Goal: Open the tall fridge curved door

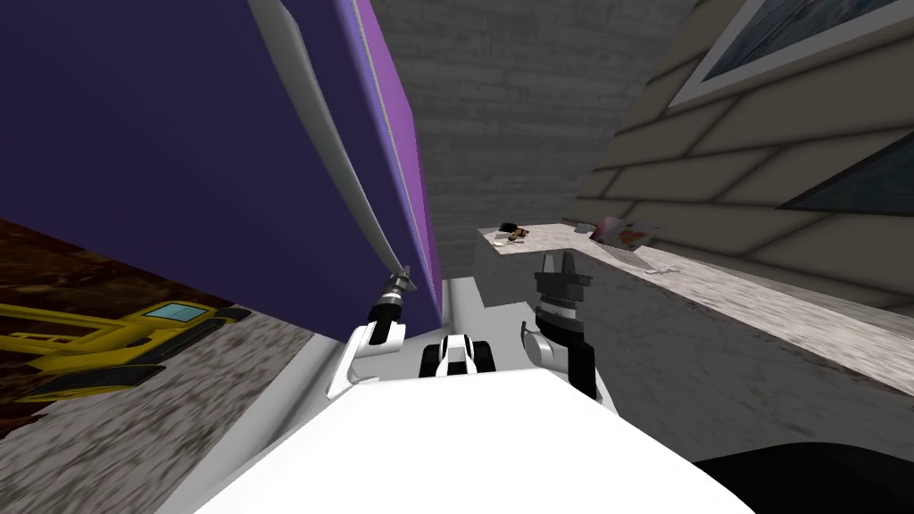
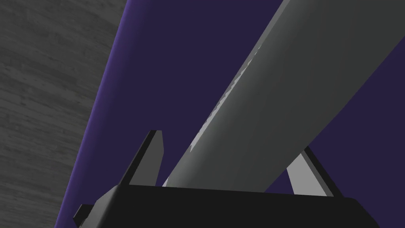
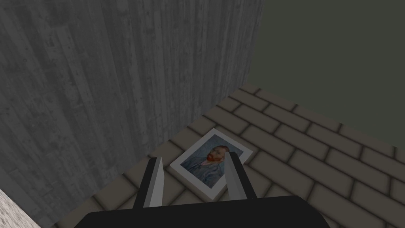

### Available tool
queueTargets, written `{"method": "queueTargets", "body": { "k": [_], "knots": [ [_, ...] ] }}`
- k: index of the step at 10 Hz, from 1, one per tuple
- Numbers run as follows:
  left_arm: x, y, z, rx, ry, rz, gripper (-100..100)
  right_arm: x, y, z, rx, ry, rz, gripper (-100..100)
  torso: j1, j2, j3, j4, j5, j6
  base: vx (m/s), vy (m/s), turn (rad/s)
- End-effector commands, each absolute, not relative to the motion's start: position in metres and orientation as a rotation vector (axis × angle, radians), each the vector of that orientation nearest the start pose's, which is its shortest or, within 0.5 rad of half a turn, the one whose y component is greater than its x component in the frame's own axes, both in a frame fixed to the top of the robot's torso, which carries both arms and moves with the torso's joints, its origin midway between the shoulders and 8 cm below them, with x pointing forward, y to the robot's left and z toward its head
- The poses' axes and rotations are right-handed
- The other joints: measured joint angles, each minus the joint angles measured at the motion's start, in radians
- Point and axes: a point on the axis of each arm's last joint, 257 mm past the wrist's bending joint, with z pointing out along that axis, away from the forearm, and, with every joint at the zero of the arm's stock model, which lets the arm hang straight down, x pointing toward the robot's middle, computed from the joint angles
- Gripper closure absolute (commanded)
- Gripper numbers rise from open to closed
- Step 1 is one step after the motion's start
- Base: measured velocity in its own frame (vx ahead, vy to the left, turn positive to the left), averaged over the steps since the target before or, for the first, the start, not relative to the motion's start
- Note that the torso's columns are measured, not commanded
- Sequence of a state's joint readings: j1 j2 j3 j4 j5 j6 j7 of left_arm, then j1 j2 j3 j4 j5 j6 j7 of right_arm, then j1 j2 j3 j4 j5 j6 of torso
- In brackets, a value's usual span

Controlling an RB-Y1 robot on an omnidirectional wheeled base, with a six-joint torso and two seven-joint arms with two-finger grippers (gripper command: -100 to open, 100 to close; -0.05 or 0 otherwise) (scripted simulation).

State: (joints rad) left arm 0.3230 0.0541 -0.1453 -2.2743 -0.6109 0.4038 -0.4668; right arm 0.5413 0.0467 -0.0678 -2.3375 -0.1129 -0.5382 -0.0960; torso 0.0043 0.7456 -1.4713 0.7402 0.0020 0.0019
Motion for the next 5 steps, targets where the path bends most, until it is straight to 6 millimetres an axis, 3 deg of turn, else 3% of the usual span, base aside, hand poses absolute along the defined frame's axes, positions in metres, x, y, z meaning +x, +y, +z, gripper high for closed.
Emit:
{"method": "queueTargets", "body": {
  "k": [1,5],
  "knots": [
    [0.446,0.248,-0.104,-0.494,1.43,-0.309,100,0.313,-0.32,0.044,0.725,0.429,1.387,0,0.004,0.005,0.004,0.001,0.001,-0.001,-0.261,0.15,-0.102],
    [0.442,0.221,-0.101,-0.435,1.447,-0.374,100,0.313,-0.32,0.044,0.725,0.429,1.387,0,0.004,-0.004,-0.004,0.004,-0.001,-0.009,-0.282,0.142,-0.083]
  ]
}}
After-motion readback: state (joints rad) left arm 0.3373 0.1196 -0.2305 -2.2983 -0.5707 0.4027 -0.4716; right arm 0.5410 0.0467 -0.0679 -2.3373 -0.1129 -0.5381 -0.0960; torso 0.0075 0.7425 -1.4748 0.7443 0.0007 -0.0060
